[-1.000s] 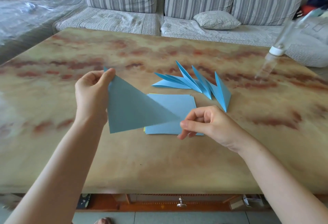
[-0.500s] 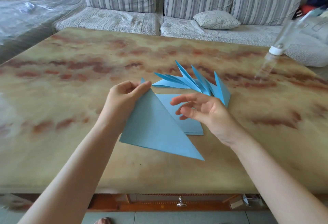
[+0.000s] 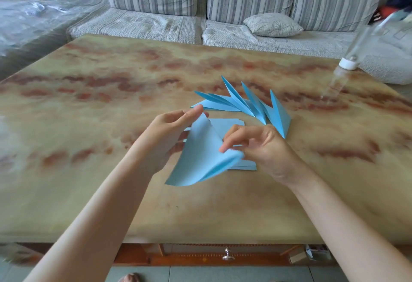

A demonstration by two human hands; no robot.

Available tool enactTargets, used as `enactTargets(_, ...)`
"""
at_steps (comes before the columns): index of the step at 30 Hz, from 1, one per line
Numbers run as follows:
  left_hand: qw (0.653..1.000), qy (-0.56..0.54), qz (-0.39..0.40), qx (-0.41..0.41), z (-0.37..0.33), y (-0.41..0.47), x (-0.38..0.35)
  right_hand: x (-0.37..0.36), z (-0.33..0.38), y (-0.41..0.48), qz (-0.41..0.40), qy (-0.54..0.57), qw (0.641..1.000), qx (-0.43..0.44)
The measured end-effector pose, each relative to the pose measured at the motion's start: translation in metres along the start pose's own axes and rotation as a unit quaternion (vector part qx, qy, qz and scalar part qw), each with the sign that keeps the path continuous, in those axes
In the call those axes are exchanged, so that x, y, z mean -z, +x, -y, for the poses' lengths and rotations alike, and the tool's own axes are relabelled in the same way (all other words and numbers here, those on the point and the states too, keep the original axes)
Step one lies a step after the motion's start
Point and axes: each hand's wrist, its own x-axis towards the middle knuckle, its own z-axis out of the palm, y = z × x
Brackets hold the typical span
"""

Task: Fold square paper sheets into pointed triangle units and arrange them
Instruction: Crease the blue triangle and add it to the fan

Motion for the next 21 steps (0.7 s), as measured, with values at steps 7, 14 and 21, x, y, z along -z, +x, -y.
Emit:
enactTargets(7, 0.990, -0.066, 0.123, 0.023, 0.0003, -0.0033, 0.0124, 0.0049, 0.0008, 0.0013, -0.080, 0.049, 0.994, -0.057)
enactTargets(14, 0.990, -0.071, 0.121, -0.015, 0.0036, -0.0020, 0.0116, 0.0012, 0.0006, 0.0028, -0.110, 0.057, 0.990, -0.068)
enactTargets(21, 0.993, -0.060, 0.098, -0.002, -0.0003, -0.0048, 0.0074, -0.0010, 0.0032, 0.0041, -0.131, 0.074, 0.985, -0.080)
